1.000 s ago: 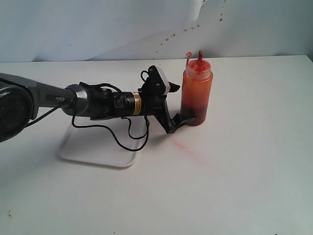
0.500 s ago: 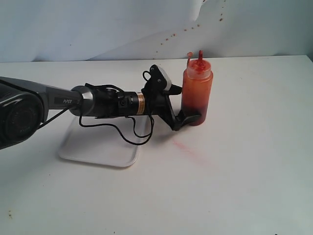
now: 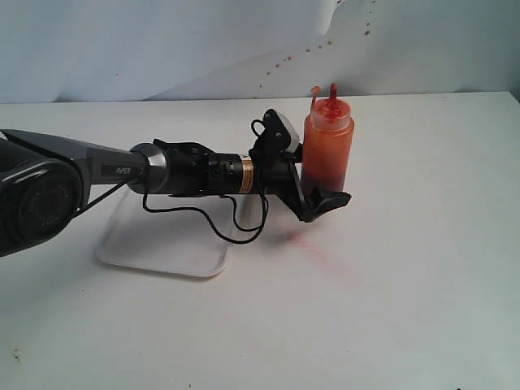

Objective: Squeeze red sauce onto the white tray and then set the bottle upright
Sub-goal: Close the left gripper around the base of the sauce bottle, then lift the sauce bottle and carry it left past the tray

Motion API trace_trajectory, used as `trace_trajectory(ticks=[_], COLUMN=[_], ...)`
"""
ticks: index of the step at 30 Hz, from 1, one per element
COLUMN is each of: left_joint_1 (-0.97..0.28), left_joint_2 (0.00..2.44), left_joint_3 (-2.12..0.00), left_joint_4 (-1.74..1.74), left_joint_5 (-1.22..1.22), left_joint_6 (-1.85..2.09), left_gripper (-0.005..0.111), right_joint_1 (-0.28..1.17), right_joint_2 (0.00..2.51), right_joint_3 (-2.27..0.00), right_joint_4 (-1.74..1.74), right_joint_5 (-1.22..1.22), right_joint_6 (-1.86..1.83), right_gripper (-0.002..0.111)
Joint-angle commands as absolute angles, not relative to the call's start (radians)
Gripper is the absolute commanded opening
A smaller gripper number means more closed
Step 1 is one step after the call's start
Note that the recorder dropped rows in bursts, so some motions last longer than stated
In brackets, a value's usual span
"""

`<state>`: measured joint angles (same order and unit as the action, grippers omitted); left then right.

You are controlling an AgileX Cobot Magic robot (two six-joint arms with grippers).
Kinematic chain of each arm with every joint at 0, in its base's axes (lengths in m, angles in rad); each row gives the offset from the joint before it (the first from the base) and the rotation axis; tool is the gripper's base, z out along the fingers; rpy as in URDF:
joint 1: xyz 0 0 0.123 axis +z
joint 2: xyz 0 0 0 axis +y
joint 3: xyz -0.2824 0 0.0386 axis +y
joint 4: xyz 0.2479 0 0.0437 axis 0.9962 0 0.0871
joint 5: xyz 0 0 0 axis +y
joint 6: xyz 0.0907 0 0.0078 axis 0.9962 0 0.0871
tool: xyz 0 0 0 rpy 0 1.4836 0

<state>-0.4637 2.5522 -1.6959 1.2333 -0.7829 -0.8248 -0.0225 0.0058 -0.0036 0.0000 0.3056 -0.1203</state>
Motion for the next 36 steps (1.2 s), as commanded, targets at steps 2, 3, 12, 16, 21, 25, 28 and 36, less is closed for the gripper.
trace_trajectory(ticks=[2,3,12,16,21,25,28,36], left_joint_1=[-0.468,-0.468,-0.47,-0.472,-0.497,-0.502,-0.502,-0.506], left_joint_2=[2.552,2.552,2.552,2.552,2.554,2.565,2.586,2.631], left_joint_3=[-1.704,-1.704,-1.704,-1.704,-1.704,-1.729,-1.76,-1.797], left_joint_4=[1.229,1.229,1.2,1.2,1.2,1.18,1.184,1.192], left_joint_5=[-0.758,-0.756,-0.704,-0.701,-0.652,-0.623,-0.615,-0.576], left_joint_6=[-0.829,-0.829,-0.829,-0.829,-0.829,-0.836,-0.866,-0.908], left_gripper=[0.103,0.103,0.103,0.103,0.103,0.103,0.103,0.083], right_joint_1=[-0.02,-0.02,-0.02,-0.02,-0.02,-0.02,-0.02,-0.02], right_joint_2=[0.0,0.0,0.0,0.0,0.0,0.0,0.0,0.0], right_joint_3=[0.0,0.0,0.0,0.0,0.0,0.0,0.0,0.0], right_joint_4=[-0.006,-0.006,-0.006,-0.006,-0.006,-0.006,-0.006,-0.006], right_joint_5=[0.304,0.304,0.304,0.304,0.304,0.304,0.304,0.304], right_joint_6=[-0.119,-0.119,-0.119,-0.119,-0.119,-0.119,-0.119,-0.119], right_gripper=[0.0,0.0,0.0,0.0,0.0,0.0,0.0,0.0])
